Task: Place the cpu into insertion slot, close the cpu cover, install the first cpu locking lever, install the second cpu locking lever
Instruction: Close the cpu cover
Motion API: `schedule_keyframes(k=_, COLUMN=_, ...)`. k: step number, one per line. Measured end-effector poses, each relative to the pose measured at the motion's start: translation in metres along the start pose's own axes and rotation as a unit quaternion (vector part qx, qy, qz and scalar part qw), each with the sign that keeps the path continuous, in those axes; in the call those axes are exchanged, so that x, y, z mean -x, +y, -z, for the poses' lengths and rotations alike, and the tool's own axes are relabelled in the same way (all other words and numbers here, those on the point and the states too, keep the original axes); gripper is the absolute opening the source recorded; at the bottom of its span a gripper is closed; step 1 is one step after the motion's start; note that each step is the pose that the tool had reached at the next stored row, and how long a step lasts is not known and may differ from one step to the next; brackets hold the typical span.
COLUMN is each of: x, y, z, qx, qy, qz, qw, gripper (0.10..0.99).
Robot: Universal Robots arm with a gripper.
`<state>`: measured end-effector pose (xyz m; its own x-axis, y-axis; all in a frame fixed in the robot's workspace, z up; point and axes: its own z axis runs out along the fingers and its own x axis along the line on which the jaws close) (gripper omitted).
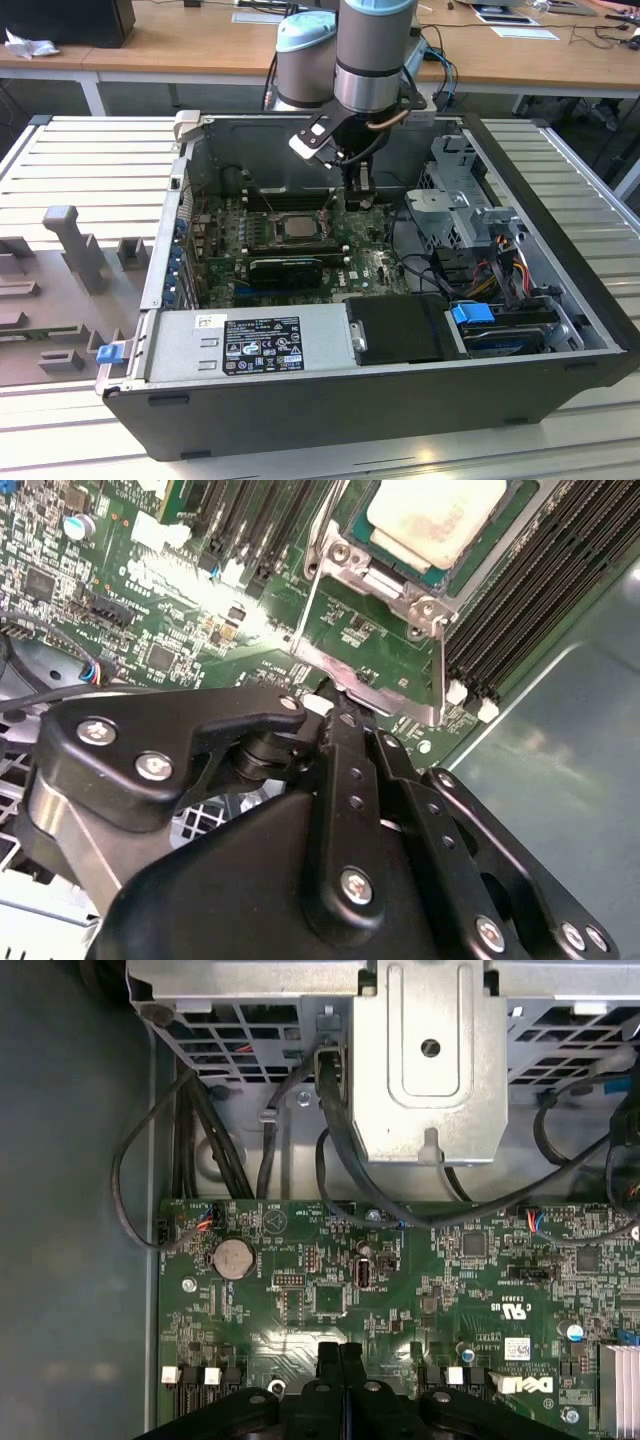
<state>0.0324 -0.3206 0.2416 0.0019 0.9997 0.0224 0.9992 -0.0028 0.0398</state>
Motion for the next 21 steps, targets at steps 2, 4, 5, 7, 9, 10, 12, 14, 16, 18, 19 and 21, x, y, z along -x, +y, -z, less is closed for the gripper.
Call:
schedule_keyframes(k=2, x=0.0000, y=-0.0030, z=0.0001, qx=0.0000, qy=0.0000, qz=0.000, qw=1.0000, gripper=0.106)
schedule_keyframes(k=4, x=0.0000, y=-0.0058, z=0.0002, qx=0.0000, qy=0.0000, qz=0.000, qw=1.0000, gripper=0.106)
schedule_keyframes(k=5, x=0.0000, y=-0.0067, z=0.0003, qx=0.0000, qy=0.0000, qz=0.000, qw=1.0000, gripper=0.106)
schedule_keyframes(k=7, x=0.0000, y=-0.0091, z=0.0004, qx=0.0000, qy=0.0000, qz=0.000, qw=1.0000, gripper=0.106)
schedule_keyframes(k=9, x=0.0000, y=-0.0112, z=0.0005, qx=0.0000, qy=0.0000, qz=0.000, qw=1.0000, gripper=0.106)
schedule_keyframes(k=10, x=0.0000, y=-0.0120, z=0.0015, qx=0.0000, qy=0.0000, qz=0.000, qw=1.0000, gripper=0.106)
schedule_keyframes(k=12, x=0.0000, y=-0.0145, z=0.0022, qx=0.0000, qy=0.0002, qz=0.000, qw=1.0000, gripper=0.106)
schedule_keyframes(k=14, x=0.0000, y=-0.0173, z=0.0025, qx=0.0000, qy=0.0000, qz=0.000, qw=1.0000, gripper=0.106)
schedule_keyframes(k=16, x=0.0000, y=-0.0213, z=0.0027, qx=0.0000, qy=0.0000, qz=0.000, qw=1.0000, gripper=0.106)
schedule_keyframes(k=18, x=0.0000, y=-0.0246, z=0.0028, qx=0.0000, qy=0.0000, qz=0.000, qw=1.0000, gripper=0.106)
schedule_keyframes(k=19, x=0.0000, y=-0.0262, z=0.0028, qx=0.0000, qy=0.0000, qz=0.000, qw=1.0000, gripper=0.106)
schedule_keyframes(k=21, x=0.0000, y=-0.0291, z=0.0029, qx=0.0000, qy=0.0000, qz=0.000, qw=1.0000, gripper=0.106)
